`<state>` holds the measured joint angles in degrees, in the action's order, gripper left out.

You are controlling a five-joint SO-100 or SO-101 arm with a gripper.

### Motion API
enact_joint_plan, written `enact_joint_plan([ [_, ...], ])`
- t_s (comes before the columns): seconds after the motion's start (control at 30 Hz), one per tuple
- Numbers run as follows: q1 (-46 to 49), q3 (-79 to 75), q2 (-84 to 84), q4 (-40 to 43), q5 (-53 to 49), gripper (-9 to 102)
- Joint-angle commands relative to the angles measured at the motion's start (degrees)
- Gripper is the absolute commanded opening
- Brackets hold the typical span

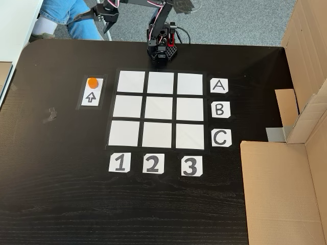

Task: Pick up the round, orange token and place it in the grid on square B2.

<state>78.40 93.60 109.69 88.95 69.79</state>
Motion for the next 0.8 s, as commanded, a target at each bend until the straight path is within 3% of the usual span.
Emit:
enact_joint_plan([
  [0.0, -2.29, -5.10, -3.96, 0.44, -2.11, 71],
  [0.47, -8.44, -14.15, -18.63, 0.44, -4.04, 73],
  [0.77, -12.30, -13.54, -24.26, 0.44, 4.75, 73],
])
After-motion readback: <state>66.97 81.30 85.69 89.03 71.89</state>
